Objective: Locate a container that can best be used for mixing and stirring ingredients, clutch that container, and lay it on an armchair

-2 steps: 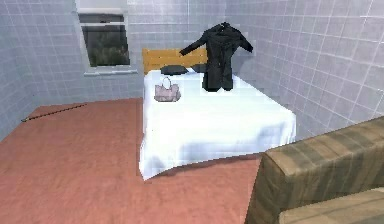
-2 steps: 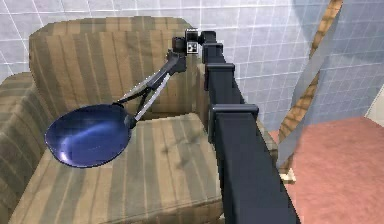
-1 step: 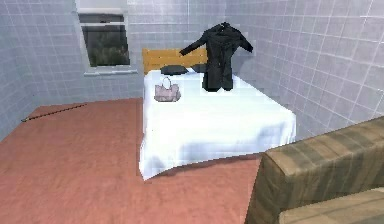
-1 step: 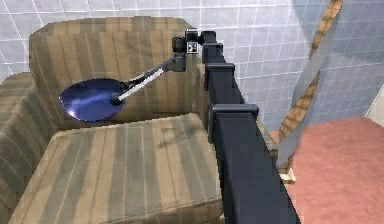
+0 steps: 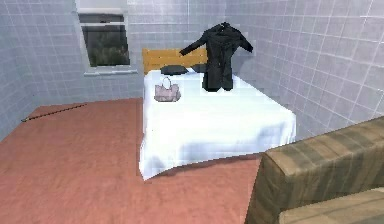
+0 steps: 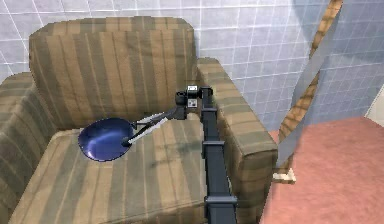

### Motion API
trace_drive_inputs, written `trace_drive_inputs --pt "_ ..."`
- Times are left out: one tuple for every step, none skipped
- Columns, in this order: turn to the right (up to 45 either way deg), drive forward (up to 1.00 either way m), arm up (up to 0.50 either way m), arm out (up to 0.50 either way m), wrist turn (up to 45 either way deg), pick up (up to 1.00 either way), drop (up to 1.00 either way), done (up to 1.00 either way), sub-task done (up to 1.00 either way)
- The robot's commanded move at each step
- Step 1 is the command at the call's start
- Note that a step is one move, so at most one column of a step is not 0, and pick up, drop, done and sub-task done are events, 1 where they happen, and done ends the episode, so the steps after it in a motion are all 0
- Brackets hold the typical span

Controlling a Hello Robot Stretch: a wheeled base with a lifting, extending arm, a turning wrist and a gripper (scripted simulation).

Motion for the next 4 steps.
trace_drive_inputs --pt "0.0 0.00 -0.32 0.00 0.0 0.00 0.00 0.00 0.00" --pt "0.0 0.00 0.00 0.00 0.0 0.00 1.00 0.00 0.00" --pt "0.0 0.00 0.10 0.00 0.0 0.00 0.00 0.00 0.00" --pt "0.0 0.00 0.00 -0.08 0.0 0.00 0.00 0.00 0.00"
